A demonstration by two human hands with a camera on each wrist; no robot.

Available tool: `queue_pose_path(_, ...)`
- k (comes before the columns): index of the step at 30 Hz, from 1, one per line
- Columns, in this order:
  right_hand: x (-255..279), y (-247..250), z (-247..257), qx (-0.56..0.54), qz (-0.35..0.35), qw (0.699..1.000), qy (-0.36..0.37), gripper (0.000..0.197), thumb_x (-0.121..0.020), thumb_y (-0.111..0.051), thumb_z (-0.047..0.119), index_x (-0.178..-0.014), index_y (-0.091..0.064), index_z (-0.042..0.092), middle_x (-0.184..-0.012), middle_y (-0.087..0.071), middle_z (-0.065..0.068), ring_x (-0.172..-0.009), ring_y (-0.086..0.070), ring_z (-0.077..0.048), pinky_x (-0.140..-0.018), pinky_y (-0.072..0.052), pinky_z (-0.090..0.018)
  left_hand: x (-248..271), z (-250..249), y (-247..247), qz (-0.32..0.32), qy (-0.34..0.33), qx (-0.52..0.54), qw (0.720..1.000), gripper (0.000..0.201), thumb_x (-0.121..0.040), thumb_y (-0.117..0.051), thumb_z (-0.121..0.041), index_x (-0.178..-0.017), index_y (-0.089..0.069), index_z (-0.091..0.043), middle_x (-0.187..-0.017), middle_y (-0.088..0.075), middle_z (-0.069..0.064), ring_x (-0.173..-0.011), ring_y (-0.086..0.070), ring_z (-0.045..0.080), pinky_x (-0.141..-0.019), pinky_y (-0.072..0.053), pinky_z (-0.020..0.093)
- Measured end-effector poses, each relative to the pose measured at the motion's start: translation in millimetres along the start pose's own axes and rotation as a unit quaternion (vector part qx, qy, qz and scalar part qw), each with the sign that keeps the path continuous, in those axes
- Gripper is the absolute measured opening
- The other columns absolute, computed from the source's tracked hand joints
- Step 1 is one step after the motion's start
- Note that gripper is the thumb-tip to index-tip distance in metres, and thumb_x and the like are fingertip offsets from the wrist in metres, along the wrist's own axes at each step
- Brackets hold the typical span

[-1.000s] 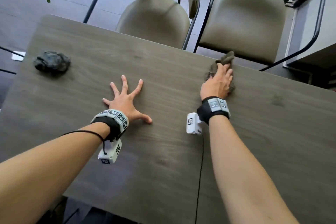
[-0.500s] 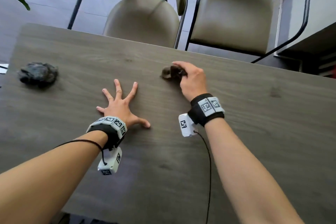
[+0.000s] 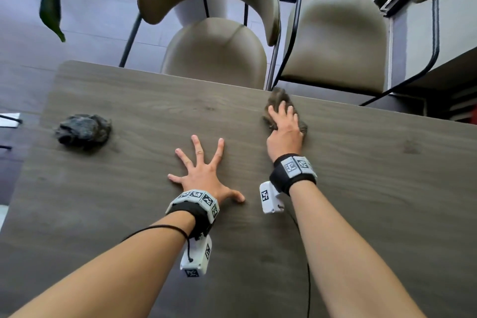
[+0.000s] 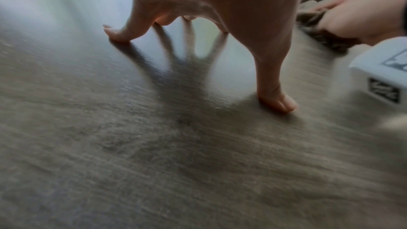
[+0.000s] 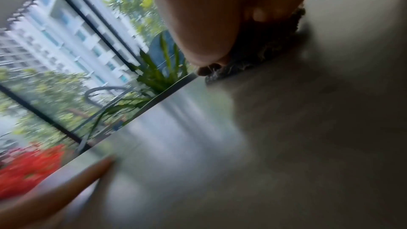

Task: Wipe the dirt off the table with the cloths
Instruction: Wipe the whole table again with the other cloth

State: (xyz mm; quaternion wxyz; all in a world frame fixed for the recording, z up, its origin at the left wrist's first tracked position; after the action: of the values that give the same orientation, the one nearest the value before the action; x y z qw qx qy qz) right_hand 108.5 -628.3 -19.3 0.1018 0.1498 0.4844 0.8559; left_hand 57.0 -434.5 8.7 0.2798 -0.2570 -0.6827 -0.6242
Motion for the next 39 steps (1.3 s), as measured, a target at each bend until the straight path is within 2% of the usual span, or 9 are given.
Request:
queue_pose_path(5,38.4,-42.5,45.5,-0.057,0.076,0.991,0.092,0.067,-0.082,-0.045,-0.01,-0.135,-0.056,0.03,-0.156,-0.031,0.007,-0.146,-0.022,-0.02,-0.118,-0.011,-0.027,-3.1,0.0,1.0,0.012,-0.001,0.01,1.0,0.142,-0.053,-0.079,-0.079,-0.143,0.029,-0.06,-0.149,0.053,0.002,-0.144,0.028,0.05,-0.102,-0.02,0.083)
queue_pose_path(9,51.3,-43.2,28.1,-0.067,0.125,0.982,0.124,0.076,-0.077,-0.041,-0.014,-0.134,-0.056,0.033,-0.154,-0.033,0.013,-0.146,-0.024,-0.016,-0.12,-0.021,-0.038,-1.2,1.1,2.0,0.02,-0.001,0.02,1.0,0.153,-0.041,-0.083,-0.078,-0.142,0.031,-0.06,-0.147,0.055,0.002,-0.143,0.031,0.05,-0.1,-0.018,0.085)
queue_pose_path(13,52.3,-16.9,-6.4,-0.043,0.129,0.978,0.157,0.074,-0.075,-0.04,-0.017,-0.129,-0.061,0.03,-0.15,-0.04,0.011,-0.143,-0.032,-0.015,-0.119,-0.022,-0.032,-0.8,0.3,2.0,0.018,-0.003,0.026,1.0,0.158,-0.034,-0.083,-0.081,-0.139,0.033,-0.061,-0.147,0.055,0.002,-0.143,0.03,0.05,-0.098,-0.019,0.086)
queue_pose_path(18,19.2,61.0,-76.3,-0.089,-0.077,0.992,0.041,0.06,-0.072,-0.041,-0.015,-0.117,-0.07,0.015,-0.13,-0.062,-0.008,-0.123,-0.056,-0.022,-0.11,-0.03,-0.016,-0.8,1.4,0.5,0.017,-0.003,0.03,0.999,0.158,-0.033,-0.084,-0.079,-0.139,0.033,-0.062,-0.146,0.056,0.003,-0.143,0.032,0.051,-0.098,-0.017,0.087)
queue_pose_path(24,-0.3,65.9,-119.5,-0.013,-0.082,0.972,-0.218,0.058,-0.087,-0.051,0.002,-0.139,-0.051,0.027,-0.154,-0.035,-0.004,-0.134,-0.041,-0.032,-0.109,-0.031,-0.039,-0.5,0.2,-0.3,0.013,0.003,0.029,0.999,0.157,-0.035,-0.084,-0.079,-0.139,0.033,-0.062,-0.146,0.056,0.001,-0.142,0.033,0.05,-0.1,-0.017,0.086)
queue_pose_path(28,20.3,21.6,-53.9,-0.044,-0.082,0.988,-0.127,0.063,-0.081,-0.052,-0.005,-0.134,-0.057,0.029,-0.154,-0.036,-0.003,-0.137,-0.036,-0.032,-0.108,-0.031,-0.039,1.2,0.1,0.6,0.018,0.009,0.025,0.999,0.157,-0.034,-0.084,-0.079,-0.139,0.031,-0.063,-0.146,0.056,0.0,-0.143,0.033,0.049,-0.1,-0.016,0.086)
queue_pose_path(33,57.3,-20.4,5.7,-0.047,0.101,0.989,0.096,0.067,-0.078,-0.047,-0.009,-0.13,-0.061,0.032,-0.153,-0.037,0.006,-0.143,-0.029,-0.022,-0.116,-0.023,-0.033,0.6,-1.6,3.1,0.026,0.018,0.018,0.999,0.155,-0.035,-0.083,-0.081,-0.137,0.033,-0.064,-0.145,0.057,-0.002,-0.143,0.033,0.048,-0.101,-0.016,0.085)
queue_pose_path(36,41.5,3.9,1.0,-0.174,0.134,0.972,0.087,0.062,-0.075,-0.043,-0.015,-0.114,-0.072,0.023,-0.139,-0.055,0.0,-0.134,-0.045,-0.017,-0.114,-0.022,-0.018,2.1,-1.6,3.7,0.028,0.022,0.018,0.999,0.155,-0.033,-0.082,-0.082,-0.136,0.033,-0.066,-0.145,0.057,-0.004,-0.143,0.033,0.047,-0.102,-0.016,0.085)
queue_pose_path(39,8.9,44.5,-25.8,-0.194,0.036,0.979,0.042,0.057,-0.074,-0.043,-0.015,-0.111,-0.073,0.016,-0.13,-0.063,-0.005,-0.122,-0.056,-0.018,-0.108,-0.03,-0.014,3.3,-1.8,3.6,0.02,0.022,0.013,0.999,0.155,-0.03,-0.08,-0.084,-0.135,0.033,-0.067,-0.147,0.055,-0.005,-0.144,0.032,0.046,-0.102,-0.018,0.084)
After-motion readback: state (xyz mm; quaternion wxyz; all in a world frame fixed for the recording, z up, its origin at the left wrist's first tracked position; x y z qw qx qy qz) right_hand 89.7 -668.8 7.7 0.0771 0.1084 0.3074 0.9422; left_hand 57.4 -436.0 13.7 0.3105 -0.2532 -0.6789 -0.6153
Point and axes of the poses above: each hand's wrist, its own x-axis away from the middle knuckle, its own y-axis out of the back of the hand, z = x × y, the point moved 1 cm from there along -x, towards the middle knuckle
